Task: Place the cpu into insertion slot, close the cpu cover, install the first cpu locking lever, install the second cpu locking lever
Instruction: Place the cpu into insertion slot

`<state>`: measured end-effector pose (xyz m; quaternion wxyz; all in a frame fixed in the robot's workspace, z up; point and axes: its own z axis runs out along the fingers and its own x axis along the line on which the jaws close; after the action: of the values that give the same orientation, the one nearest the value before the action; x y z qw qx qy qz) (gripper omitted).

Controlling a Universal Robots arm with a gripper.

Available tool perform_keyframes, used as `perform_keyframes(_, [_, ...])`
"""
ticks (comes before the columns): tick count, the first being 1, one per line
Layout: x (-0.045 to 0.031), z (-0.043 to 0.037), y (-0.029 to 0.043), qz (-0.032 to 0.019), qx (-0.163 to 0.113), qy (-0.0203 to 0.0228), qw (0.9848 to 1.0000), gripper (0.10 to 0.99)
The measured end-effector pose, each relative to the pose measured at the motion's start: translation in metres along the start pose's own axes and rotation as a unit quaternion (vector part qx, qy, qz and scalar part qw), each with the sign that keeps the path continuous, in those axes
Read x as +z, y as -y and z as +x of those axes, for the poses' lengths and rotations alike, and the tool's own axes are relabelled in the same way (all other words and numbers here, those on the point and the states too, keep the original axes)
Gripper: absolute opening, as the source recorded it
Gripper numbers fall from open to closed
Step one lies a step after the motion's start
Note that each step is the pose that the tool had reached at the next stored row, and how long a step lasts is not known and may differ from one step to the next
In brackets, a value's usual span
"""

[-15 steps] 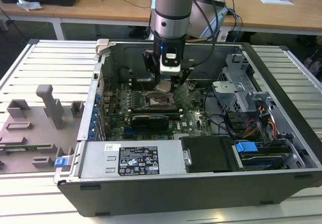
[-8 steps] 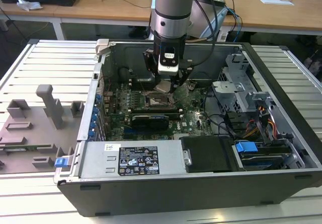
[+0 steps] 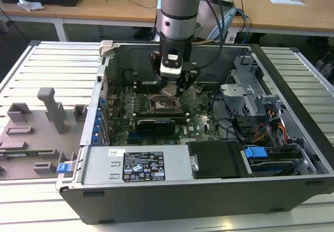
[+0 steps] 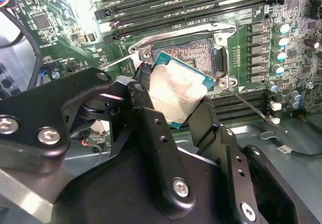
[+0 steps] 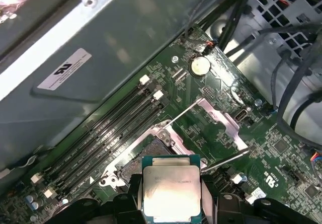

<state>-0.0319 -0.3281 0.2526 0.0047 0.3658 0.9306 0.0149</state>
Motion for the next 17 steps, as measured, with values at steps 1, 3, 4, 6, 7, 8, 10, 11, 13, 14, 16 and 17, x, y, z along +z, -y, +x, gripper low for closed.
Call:
perform_keyframes(1, [0.0,0.0,0.0,0.0004,0.006,0.0006,1.0,0.545])
perform_keyframes(3, [0.0,0.0,0.0,0.0013,0.017,0.0018,0.9999,0.545])
perform_keyframes(4, [0.0,0.0,0.0,0.0016,0.02,0.0022,0.9998,0.545])
perform_keyframes(6, [0.0,0.0,0.0,0.0024,0.027,0.0031,0.9996,0.545])
perform_keyframes(7, [0.0,0.0,0.0,0.0028,0.03,0.0036,0.9996,0.545])
perform_keyframes(8, [0.0,0.0,0.0,0.003,0.032,0.0039,0.9995,0.545])
perform_keyframes(10, [0.0,0.0,0.0,0.0037,0.038,0.0047,0.9993,0.545])
perform_keyframes(11, [0.0001,0.0,0.0,0.0041,0.041,0.0052,0.9992,0.545])
perform_keyframes(13, [0.0,0.0,0.0,0.0056,0.047,0.0069,0.9989,0.545])
perform_keyframes(14, [0.0,0.0,0.0,0.0064,0.049,0.0078,0.9987,0.545])
perform_keyframes(16, [0.0,0.0,0.0,0.0079,0.056,0.0094,0.9983,0.545])
perform_keyframes(17, [0.0,0.0,0.0,0.0084,0.058,0.01,0.9982,0.545])
